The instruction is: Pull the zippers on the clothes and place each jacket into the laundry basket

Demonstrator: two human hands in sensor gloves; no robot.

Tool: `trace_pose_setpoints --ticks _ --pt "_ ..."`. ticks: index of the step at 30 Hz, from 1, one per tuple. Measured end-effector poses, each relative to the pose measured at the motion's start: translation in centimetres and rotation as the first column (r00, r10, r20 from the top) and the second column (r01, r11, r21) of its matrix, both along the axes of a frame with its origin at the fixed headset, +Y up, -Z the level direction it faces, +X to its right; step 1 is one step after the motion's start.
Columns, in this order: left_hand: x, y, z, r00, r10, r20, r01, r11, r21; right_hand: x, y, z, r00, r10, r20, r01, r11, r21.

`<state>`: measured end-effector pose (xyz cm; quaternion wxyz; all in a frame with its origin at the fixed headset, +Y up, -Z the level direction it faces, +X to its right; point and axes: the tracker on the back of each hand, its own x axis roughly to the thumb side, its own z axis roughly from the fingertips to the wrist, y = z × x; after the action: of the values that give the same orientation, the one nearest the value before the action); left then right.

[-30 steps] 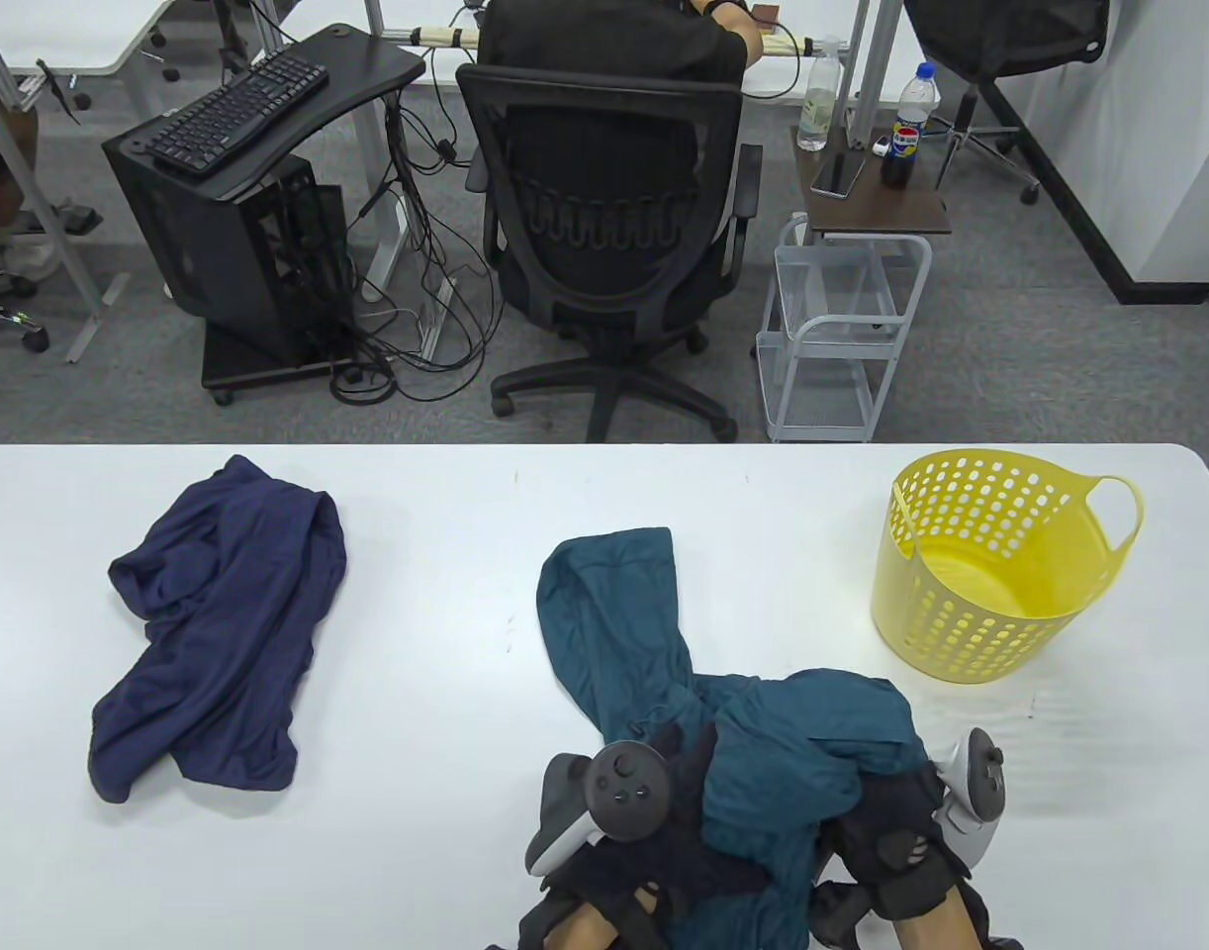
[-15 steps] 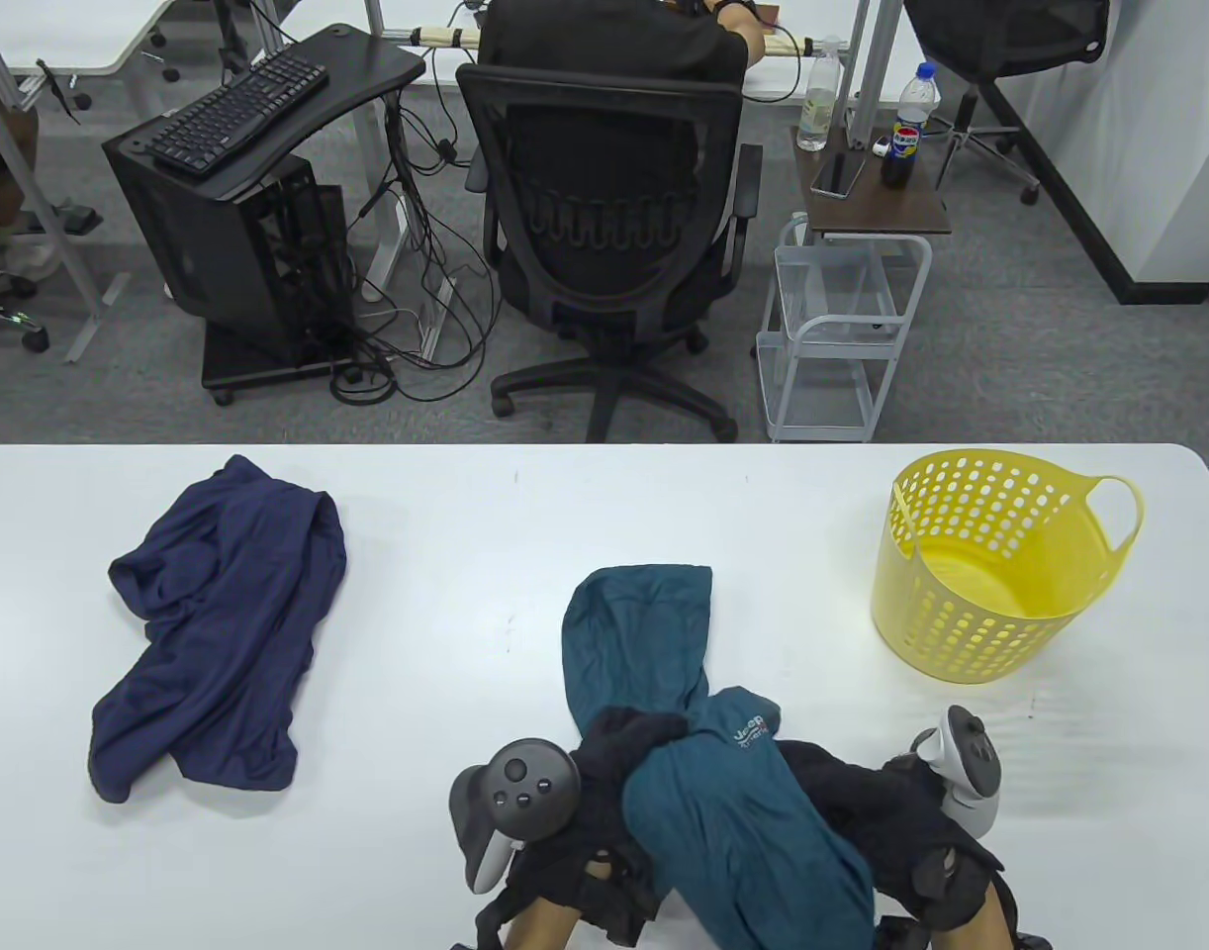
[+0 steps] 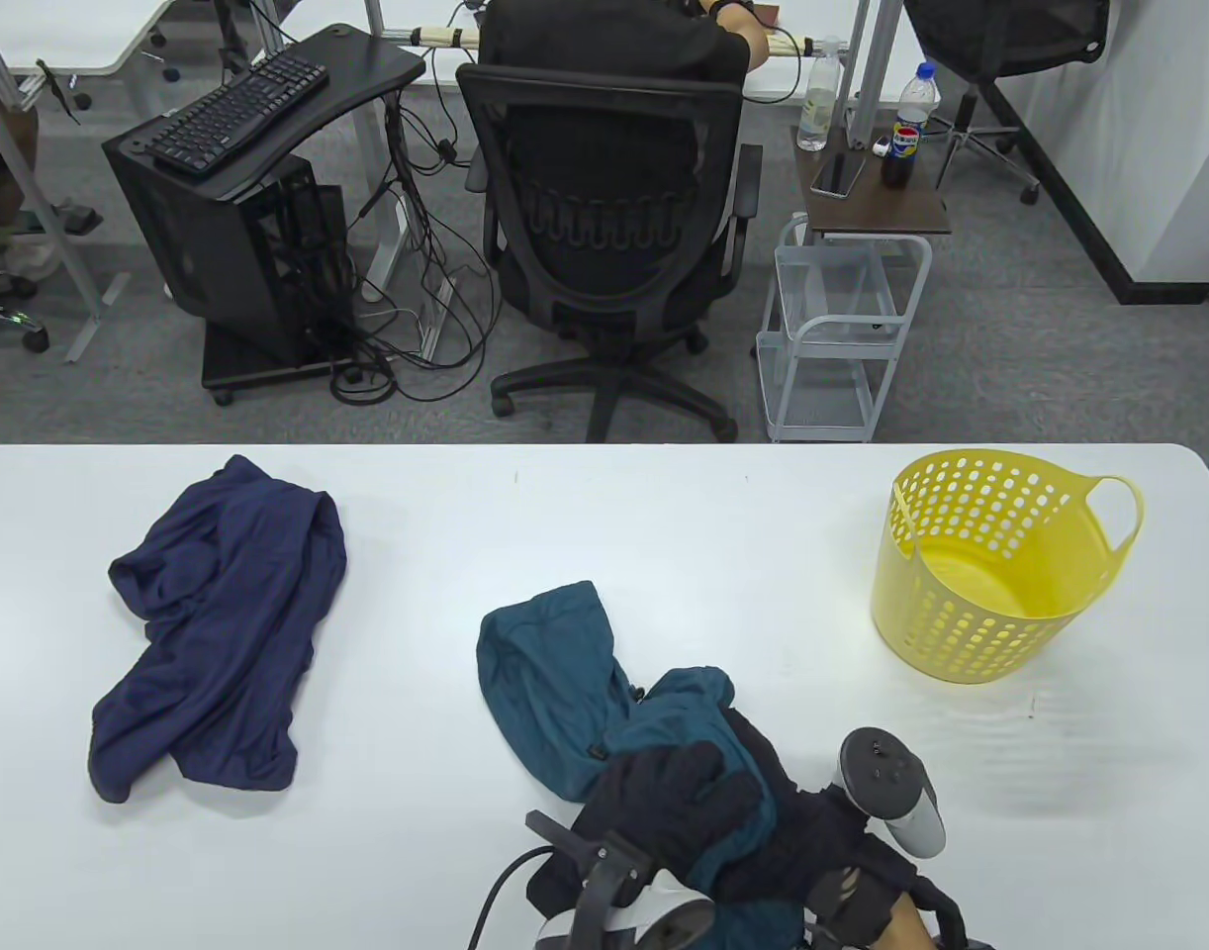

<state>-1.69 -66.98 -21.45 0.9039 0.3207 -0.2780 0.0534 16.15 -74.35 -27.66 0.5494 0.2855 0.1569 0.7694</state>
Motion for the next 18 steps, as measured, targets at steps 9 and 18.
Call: trace_pose_setpoints --ticks 9,18 --pt "-2.3 -0.5 -2.4 0.921 0.385 0.068 -0.345 0.882 -0.322 0.9 1.7 0.3 0.965 0.053 0.259 -0.112 0.969 0.219" --pt "-4.6 -1.2 -4.8 0.833 0.543 0.104 -0.373 0.69 -0.62 7.5 2.1 -1.1 0.932 -0.142 0.333 0.093 0.983 0.161"
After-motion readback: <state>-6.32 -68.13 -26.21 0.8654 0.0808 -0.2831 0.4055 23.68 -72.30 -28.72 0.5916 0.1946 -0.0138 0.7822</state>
